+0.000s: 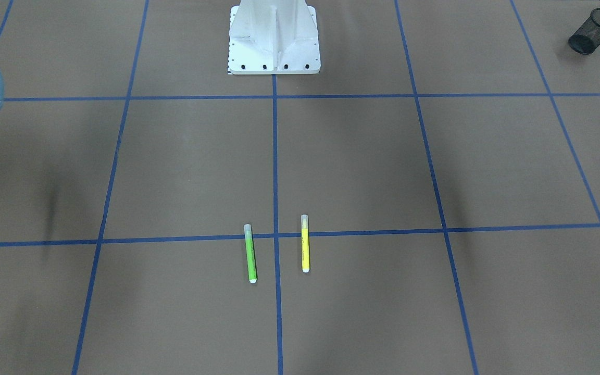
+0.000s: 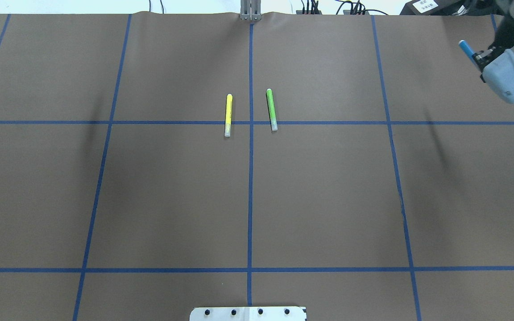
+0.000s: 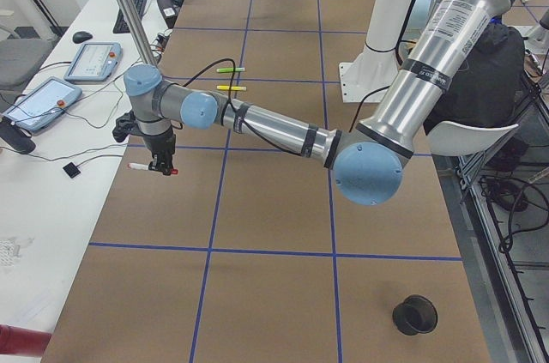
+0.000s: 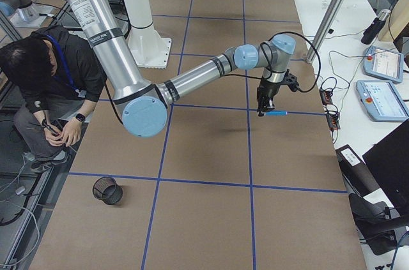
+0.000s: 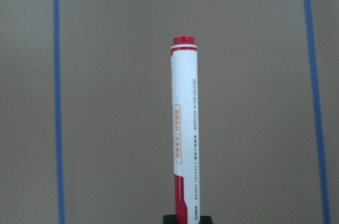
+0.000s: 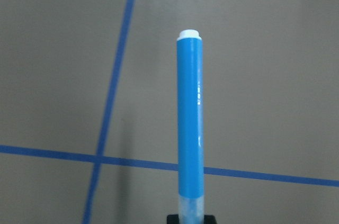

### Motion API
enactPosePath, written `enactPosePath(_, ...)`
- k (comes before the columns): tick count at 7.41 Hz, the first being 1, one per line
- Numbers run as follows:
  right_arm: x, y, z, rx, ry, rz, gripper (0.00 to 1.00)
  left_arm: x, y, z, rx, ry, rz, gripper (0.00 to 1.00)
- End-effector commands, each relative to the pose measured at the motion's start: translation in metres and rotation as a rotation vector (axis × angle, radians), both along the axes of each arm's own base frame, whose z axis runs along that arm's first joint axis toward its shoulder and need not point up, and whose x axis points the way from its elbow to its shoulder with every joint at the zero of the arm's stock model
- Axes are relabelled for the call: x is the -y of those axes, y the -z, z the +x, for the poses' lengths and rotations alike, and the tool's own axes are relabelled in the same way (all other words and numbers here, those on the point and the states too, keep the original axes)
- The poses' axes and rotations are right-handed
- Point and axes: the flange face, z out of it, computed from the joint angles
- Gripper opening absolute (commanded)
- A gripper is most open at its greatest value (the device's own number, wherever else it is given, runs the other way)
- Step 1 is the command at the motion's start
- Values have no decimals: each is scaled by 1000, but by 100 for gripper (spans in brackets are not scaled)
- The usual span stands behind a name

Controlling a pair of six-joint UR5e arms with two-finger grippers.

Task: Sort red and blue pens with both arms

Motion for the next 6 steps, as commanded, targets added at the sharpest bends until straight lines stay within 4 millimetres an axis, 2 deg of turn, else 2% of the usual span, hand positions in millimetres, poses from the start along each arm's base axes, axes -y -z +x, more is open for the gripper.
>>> enactPosePath(1,-39,-88,73,-70,115,-18,0,-79,-73,-40,55,-52,-7,0)
enactPosePath(2,-62,-120,93,-76,122,-57,0,-122,-102,-49,91,-136,24,0)
enactPosePath(3,-92,-143,115,-69,146,-70,0,-154,-118,-73,91,-121,1,0)
enactPosePath(4,-128,-163,129,-63,143,-117,0,-186,-133,-77,89,-121,-63,0)
enactPosePath(5,-160,-175,145,-66,122,-214,0,-220,-144,-81,90,-135,-109,0)
enactPosePath(6,-176,-181,165,-81,91,-336,0,-271,-177,-106,80,-112,-166,0)
